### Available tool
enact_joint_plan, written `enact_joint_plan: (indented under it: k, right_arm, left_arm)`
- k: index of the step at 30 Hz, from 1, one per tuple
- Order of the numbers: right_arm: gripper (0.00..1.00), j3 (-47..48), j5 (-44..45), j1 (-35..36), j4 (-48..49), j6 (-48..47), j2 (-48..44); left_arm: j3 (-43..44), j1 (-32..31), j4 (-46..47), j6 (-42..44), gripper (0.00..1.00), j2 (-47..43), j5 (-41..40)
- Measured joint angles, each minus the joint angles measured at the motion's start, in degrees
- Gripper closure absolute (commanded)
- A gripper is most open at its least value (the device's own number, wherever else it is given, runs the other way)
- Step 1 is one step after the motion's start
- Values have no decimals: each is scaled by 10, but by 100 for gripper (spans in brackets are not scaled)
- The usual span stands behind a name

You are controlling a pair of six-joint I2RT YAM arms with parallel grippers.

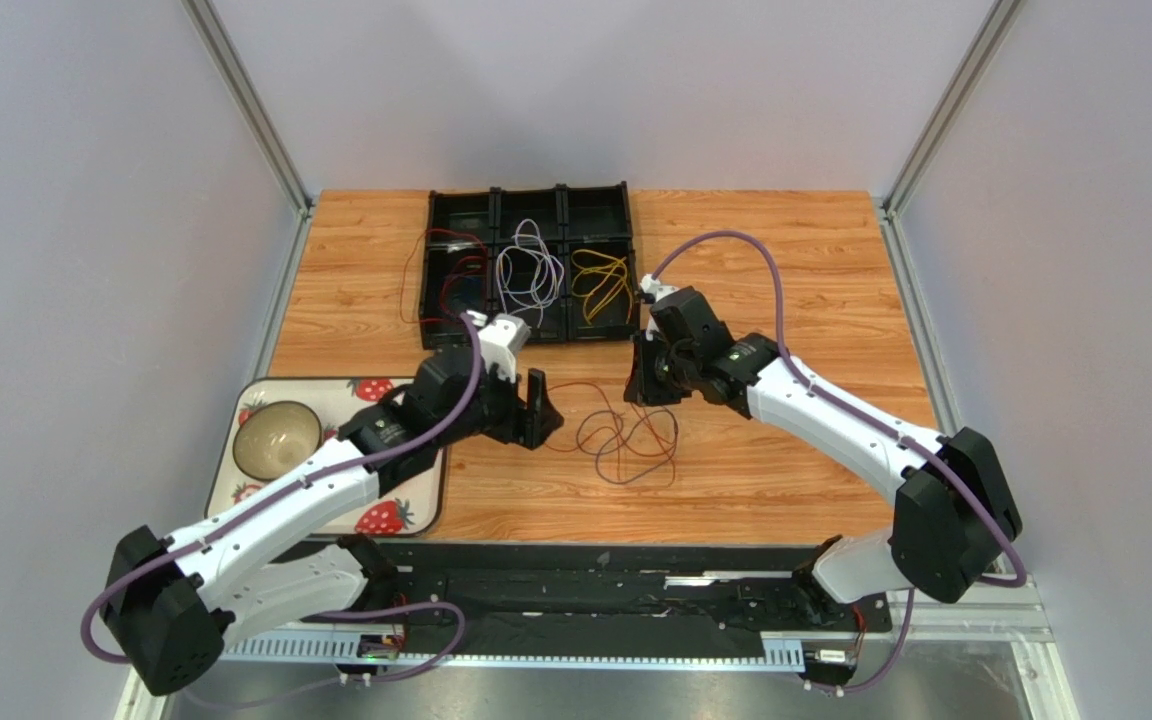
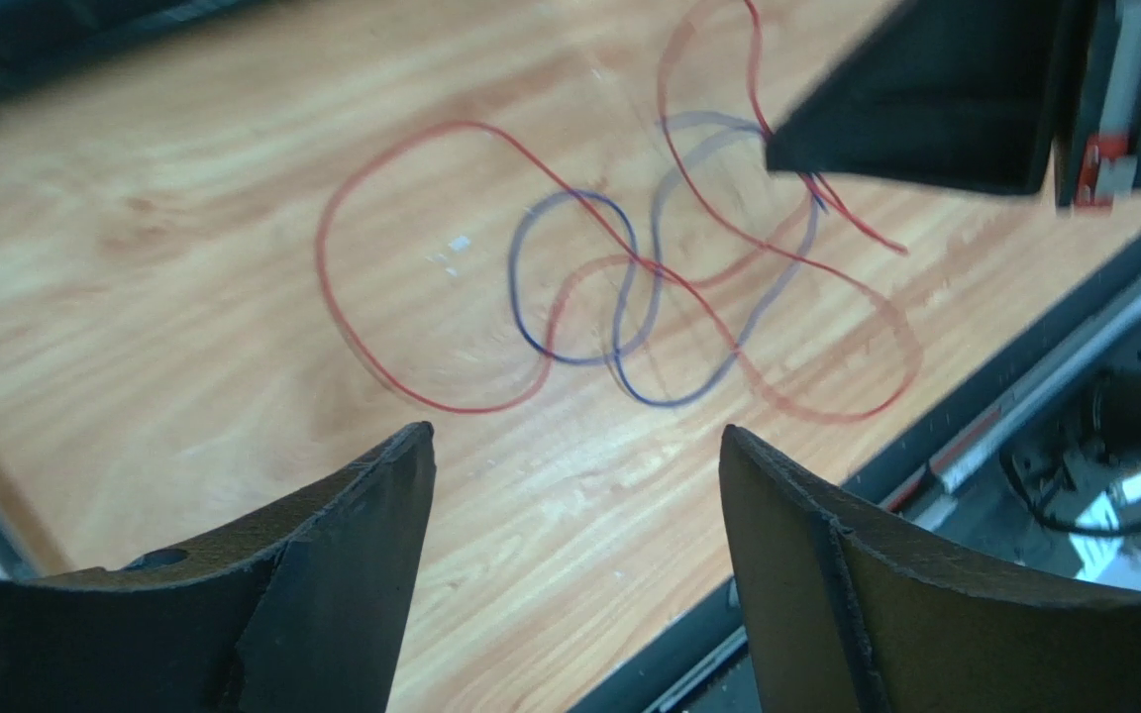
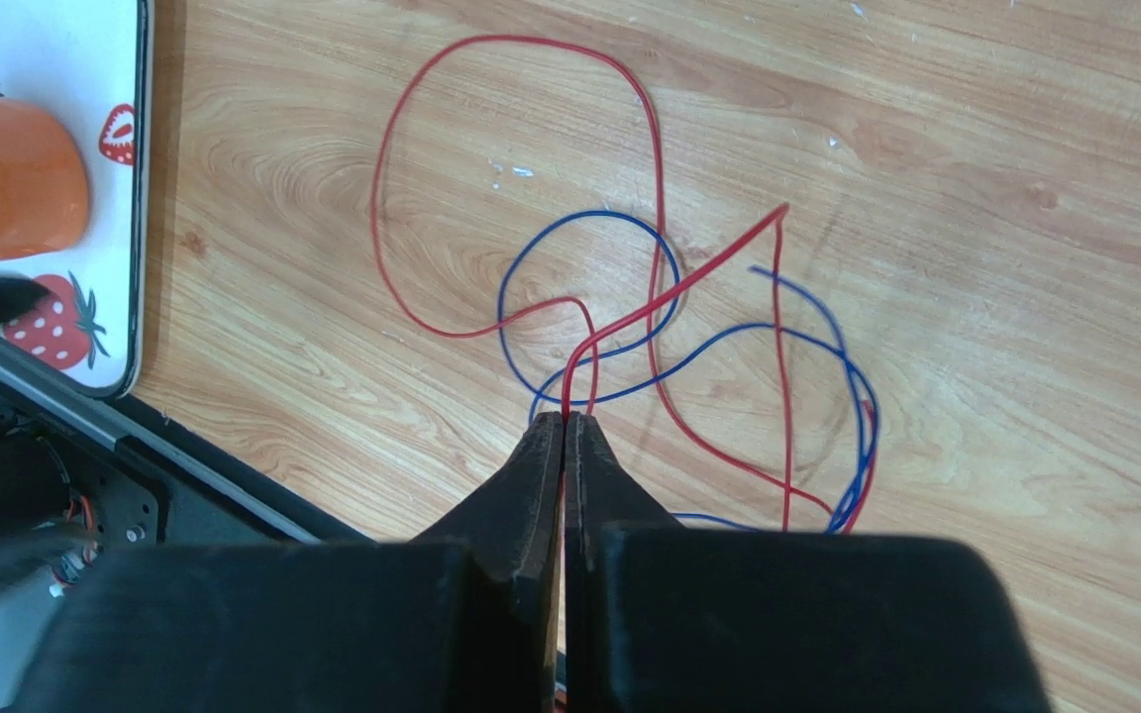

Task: Untangle the cables

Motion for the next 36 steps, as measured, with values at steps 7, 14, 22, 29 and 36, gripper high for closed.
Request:
enact_joint_plan:
  k: [7,14,22,29,36]
  right_arm:
    - [100,0,15,0,4,0,0]
    - [100,0,35,-3,0,-3,-7]
    - [100,-10,54,-14,-9,-18,-48]
    - [100,-59,42,-14,-7,-18,-52]
    - [100,-65,29,-14,-3,-17,-54]
  left_arm:
    - [-41,-99,52,-24,25,56,-33]
    - [-32,-154,94,-42,28,167,-94]
    - [-30,-164,143,-75,29,254,-134]
    - [0,-190,179,-84,33,276,-153]
    - [42,-195,182,-88,47,331,-179]
